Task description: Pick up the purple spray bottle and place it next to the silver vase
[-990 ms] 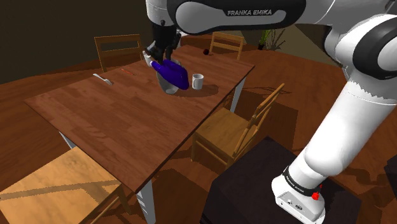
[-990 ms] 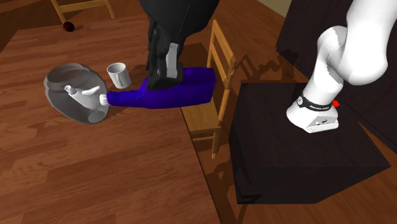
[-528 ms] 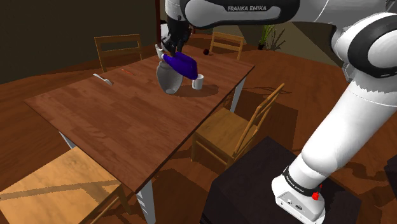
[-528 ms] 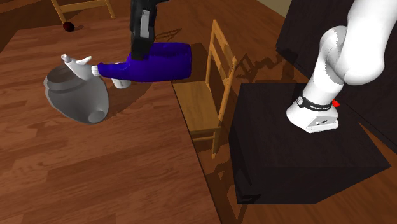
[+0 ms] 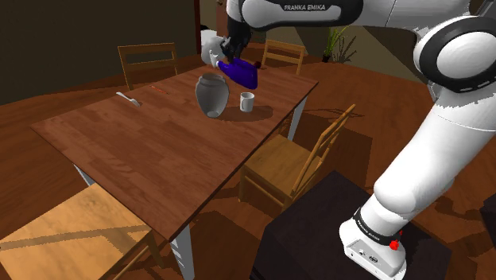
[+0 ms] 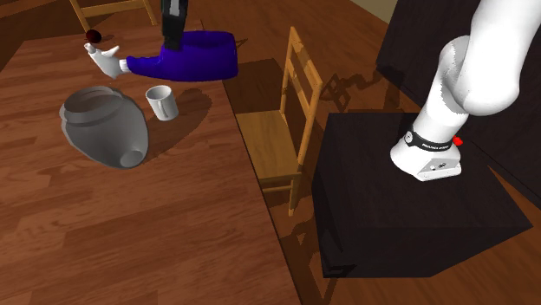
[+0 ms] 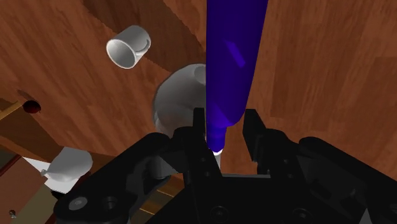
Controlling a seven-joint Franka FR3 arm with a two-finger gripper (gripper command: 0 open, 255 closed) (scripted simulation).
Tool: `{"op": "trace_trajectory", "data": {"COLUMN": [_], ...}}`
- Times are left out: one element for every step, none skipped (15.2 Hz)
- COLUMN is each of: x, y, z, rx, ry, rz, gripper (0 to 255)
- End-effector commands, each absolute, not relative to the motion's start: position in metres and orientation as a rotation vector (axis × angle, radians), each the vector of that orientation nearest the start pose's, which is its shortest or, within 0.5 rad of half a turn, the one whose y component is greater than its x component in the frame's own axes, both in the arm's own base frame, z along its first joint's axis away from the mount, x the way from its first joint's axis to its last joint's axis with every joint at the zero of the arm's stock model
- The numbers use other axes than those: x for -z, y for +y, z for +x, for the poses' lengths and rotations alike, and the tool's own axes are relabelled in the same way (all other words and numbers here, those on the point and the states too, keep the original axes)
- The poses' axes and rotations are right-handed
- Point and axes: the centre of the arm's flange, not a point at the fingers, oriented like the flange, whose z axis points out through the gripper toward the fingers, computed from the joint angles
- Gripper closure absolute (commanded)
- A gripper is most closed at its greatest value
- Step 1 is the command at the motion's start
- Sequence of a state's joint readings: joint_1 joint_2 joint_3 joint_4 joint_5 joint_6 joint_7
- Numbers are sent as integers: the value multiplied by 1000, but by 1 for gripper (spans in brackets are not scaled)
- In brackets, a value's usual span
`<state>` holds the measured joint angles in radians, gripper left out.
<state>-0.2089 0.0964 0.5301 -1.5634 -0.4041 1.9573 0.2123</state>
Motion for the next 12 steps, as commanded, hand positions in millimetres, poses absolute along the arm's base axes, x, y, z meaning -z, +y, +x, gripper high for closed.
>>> {"op": "trace_trajectory", "data": {"x": [-622,-622,-622,-622,-622,-622,-622,-622,-622,-623,-623,-623], "y": [132,121,109,97,86,74,62,50,39,27,15,4], "z": [608,614,620,626,633,639,645,651,657,663,669,676], "rx": [659,659,659,659,659,659,659,659,659,659,659,659], "ry": [-324,-324,-324,-324,-324,-324,-324,-324,-324,-324,-324,-324], "rz": [-3313,-3313,-3313,-3313,-3313,-3313,-3313,-3313,-3313,-3313,-3313,-3313], "gripper": [255,255,255,255,255,255,255,255,255,255,255,255]}}
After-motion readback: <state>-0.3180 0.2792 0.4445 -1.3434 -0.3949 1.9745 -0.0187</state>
